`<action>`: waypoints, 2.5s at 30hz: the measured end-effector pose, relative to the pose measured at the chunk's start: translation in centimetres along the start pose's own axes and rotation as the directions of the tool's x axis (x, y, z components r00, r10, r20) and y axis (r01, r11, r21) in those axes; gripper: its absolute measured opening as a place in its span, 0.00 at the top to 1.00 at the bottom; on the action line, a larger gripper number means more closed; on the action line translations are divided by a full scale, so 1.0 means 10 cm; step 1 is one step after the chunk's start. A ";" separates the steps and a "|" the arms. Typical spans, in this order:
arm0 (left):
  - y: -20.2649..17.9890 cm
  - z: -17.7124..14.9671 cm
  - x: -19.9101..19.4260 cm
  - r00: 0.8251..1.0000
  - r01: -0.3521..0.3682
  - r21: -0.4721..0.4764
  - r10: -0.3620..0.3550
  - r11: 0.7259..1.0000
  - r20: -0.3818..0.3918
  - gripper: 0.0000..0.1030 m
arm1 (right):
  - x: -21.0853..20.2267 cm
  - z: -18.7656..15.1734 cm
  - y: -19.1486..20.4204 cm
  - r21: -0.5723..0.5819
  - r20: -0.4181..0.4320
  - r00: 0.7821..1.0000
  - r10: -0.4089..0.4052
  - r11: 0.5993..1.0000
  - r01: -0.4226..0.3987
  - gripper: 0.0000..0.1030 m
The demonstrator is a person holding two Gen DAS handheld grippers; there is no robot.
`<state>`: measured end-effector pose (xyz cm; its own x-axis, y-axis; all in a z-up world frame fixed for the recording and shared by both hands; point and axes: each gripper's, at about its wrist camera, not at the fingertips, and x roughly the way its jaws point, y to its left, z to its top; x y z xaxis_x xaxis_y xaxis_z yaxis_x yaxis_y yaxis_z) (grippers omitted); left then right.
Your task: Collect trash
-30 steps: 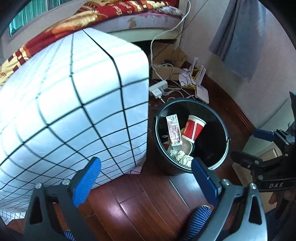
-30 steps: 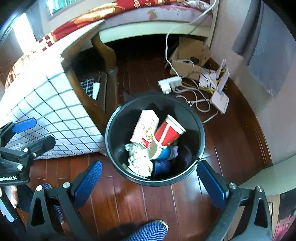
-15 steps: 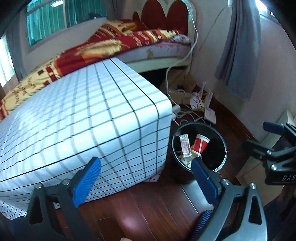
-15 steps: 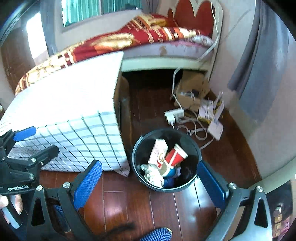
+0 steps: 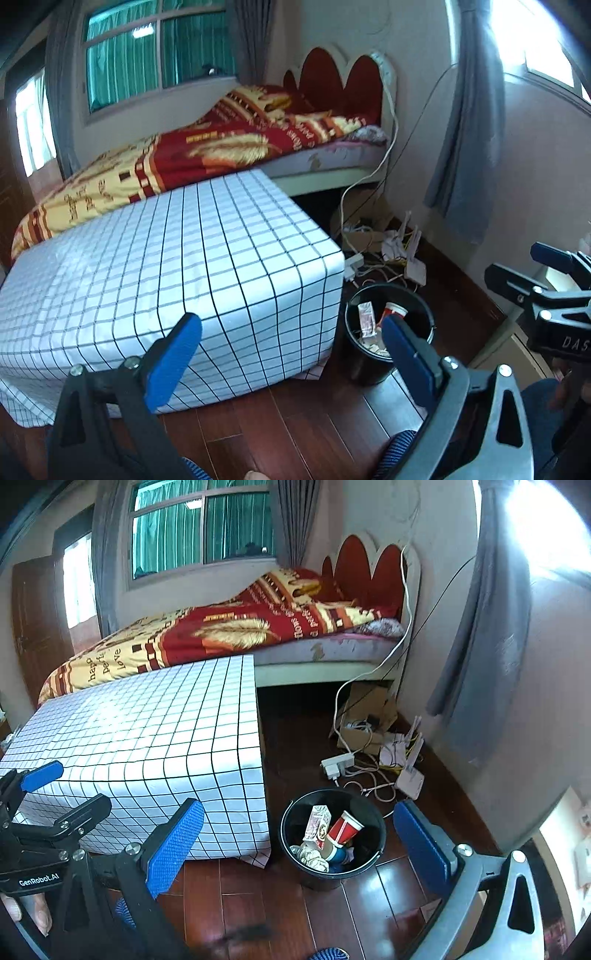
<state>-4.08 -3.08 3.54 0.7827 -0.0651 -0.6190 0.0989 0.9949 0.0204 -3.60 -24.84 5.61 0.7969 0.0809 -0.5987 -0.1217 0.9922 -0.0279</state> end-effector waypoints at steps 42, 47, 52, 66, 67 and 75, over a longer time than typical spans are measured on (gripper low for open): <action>-0.08 0.05 -0.45 0.993 0.013 0.019 -0.015 1.000 0.113 0.01 | -0.62 0.00 0.01 0.010 0.095 0.995 -0.040 0.999 0.039 0.00; -0.07 0.04 -0.45 0.993 0.012 0.017 -0.014 1.000 0.116 0.01 | -0.62 0.00 0.03 0.007 0.091 0.995 -0.038 0.999 0.038 0.00; -0.06 0.04 -0.45 0.993 0.010 0.020 -0.012 1.000 0.114 0.01 | -0.60 0.00 0.04 0.007 0.087 0.996 -0.036 0.999 0.036 0.00; -0.06 0.03 -0.45 0.993 0.011 0.025 -0.014 1.000 0.116 0.01 | -0.61 -0.01 0.08 0.006 0.085 0.996 -0.037 0.999 0.037 0.00; -0.06 0.03 -0.46 0.993 0.010 0.026 -0.013 1.000 0.115 0.01 | -0.61 -0.01 0.08 0.007 0.084 0.996 -0.037 0.999 0.037 0.00; -0.04 0.04 -0.45 0.993 0.000 0.030 -0.004 1.000 0.116 0.01 | -0.62 -0.02 0.10 0.005 0.084 0.996 -0.035 0.999 0.034 0.00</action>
<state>-7.39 -3.23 6.60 0.8485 -0.0775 -0.5234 0.1174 0.9921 0.0434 -8.80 -24.36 9.17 0.8473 0.0541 -0.5283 -0.0912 0.9948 -0.0444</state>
